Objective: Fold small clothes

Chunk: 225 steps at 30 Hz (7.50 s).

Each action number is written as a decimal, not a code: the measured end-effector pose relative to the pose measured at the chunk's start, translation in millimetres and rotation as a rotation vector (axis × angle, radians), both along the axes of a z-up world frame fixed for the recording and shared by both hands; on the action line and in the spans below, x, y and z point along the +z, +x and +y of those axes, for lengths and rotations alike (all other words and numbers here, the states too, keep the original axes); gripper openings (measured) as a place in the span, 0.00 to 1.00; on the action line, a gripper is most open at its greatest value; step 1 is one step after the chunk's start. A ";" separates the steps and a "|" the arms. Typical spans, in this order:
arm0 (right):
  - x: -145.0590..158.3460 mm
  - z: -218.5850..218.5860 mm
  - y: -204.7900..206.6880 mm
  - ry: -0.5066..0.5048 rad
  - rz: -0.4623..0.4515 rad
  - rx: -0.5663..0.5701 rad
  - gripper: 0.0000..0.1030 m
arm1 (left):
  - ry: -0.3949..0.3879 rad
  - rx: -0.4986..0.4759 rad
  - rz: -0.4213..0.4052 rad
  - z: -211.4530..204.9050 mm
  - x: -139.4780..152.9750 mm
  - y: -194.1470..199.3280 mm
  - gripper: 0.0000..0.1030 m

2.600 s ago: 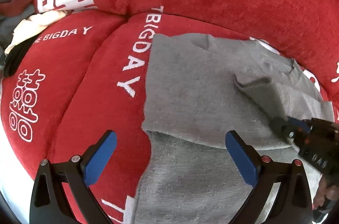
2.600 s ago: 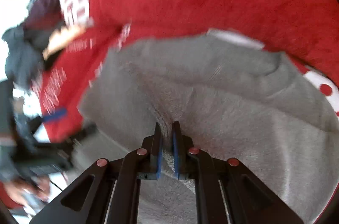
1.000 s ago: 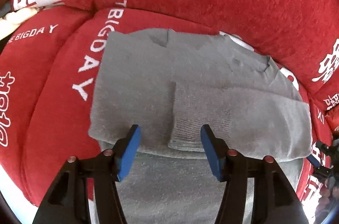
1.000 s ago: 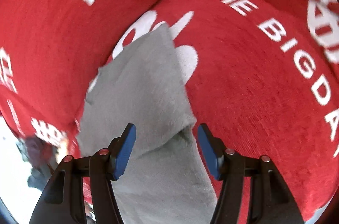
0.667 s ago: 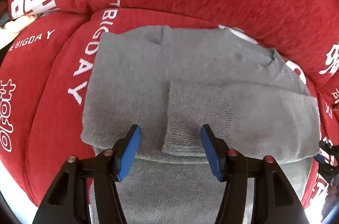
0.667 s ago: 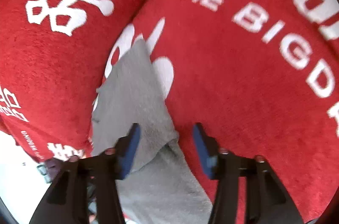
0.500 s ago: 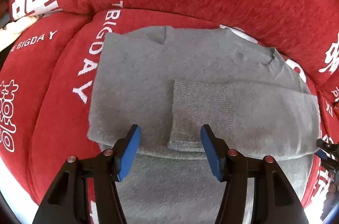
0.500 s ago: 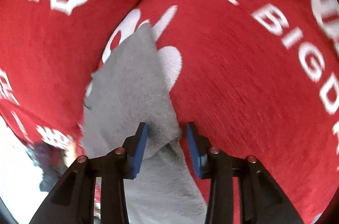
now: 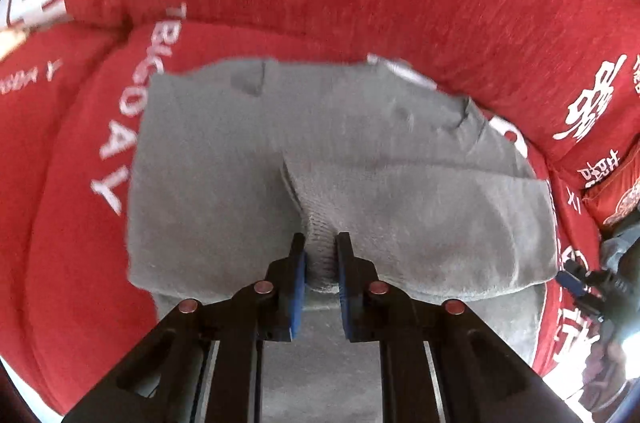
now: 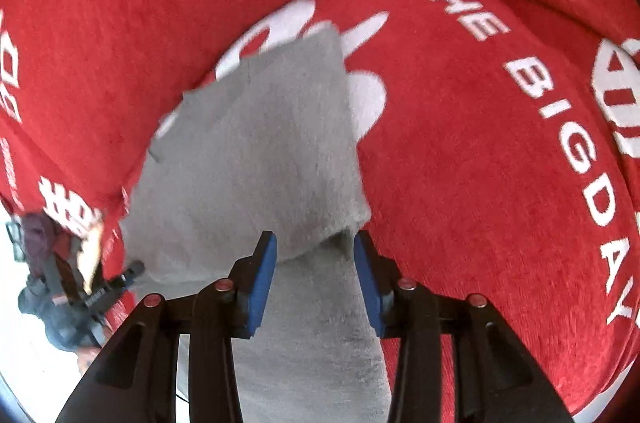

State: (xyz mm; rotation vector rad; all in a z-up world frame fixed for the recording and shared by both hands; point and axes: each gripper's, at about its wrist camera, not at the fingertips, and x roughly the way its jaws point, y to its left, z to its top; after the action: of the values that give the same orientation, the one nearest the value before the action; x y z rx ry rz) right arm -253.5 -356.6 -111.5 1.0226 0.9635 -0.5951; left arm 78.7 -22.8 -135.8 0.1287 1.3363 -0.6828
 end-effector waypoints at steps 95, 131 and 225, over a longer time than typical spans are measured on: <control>32.3 123.9 -0.6 0.017 0.029 0.191 0.63 | 0.282 -0.098 0.039 47.7 26.8 -126.7 0.80; -93.3 182.9 -150.6 0.326 -0.009 0.432 0.66 | 0.095 -0.035 0.316 194.0 -79.8 -206.7 0.80; -31.7 -95.4 132.1 0.108 -0.122 0.151 0.45 | 0.094 0.270 -0.072 -26.6 -10.3 104.1 0.77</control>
State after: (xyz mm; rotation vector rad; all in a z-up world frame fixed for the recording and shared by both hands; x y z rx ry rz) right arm -121.4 -452.0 -143.2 1.0585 0.9630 -0.3548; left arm 182.7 -49.4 -146.1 0.0469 1.2874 -0.3842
